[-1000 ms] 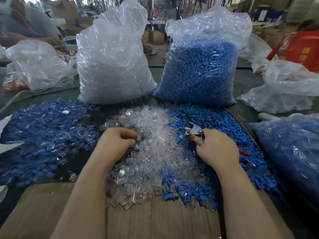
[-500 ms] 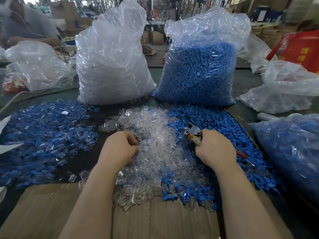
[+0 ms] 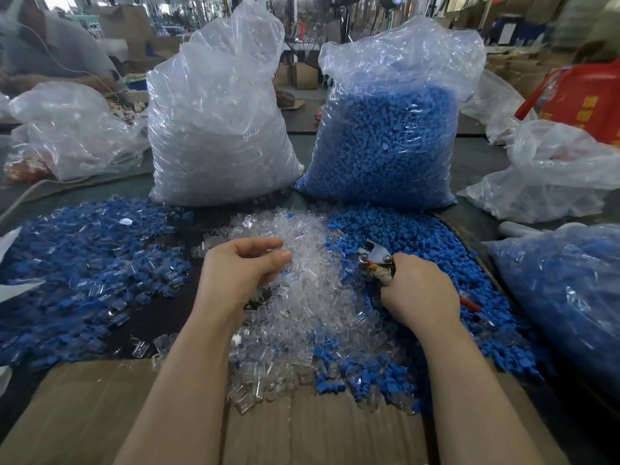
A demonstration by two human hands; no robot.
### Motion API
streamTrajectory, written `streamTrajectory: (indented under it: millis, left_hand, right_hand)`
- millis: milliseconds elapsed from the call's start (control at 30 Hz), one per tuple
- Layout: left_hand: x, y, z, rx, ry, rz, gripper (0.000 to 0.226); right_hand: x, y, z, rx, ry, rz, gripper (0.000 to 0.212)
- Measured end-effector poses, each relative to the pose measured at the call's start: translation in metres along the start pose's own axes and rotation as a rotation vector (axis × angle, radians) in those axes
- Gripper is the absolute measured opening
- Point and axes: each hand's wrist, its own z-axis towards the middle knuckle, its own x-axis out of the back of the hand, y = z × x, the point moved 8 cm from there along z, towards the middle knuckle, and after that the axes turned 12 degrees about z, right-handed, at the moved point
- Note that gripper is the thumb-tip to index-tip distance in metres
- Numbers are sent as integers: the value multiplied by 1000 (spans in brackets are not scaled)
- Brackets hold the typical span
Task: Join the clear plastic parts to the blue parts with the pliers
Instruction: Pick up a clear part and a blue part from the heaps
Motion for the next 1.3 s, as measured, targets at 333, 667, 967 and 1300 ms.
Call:
streamTrajectory:
  millis: [333, 667, 967, 1300]
  left_hand:
    - [-34, 11, -11, 74, -122, -295, 37]
    - [-66, 11, -24, 115, -181, -327, 12]
    - [-63, 15, -23, 92, -136, -327, 6]
    - [-57, 19, -25, 49, -52, -316, 9]
  right_hand:
    - [29, -16, 0, 66, 133, 388, 25]
    - [29, -52, -15, 287, 11, 933, 10]
    - [21, -58, -16, 322, 24, 860, 6]
    - [19, -65, -16, 347, 21, 889, 5]
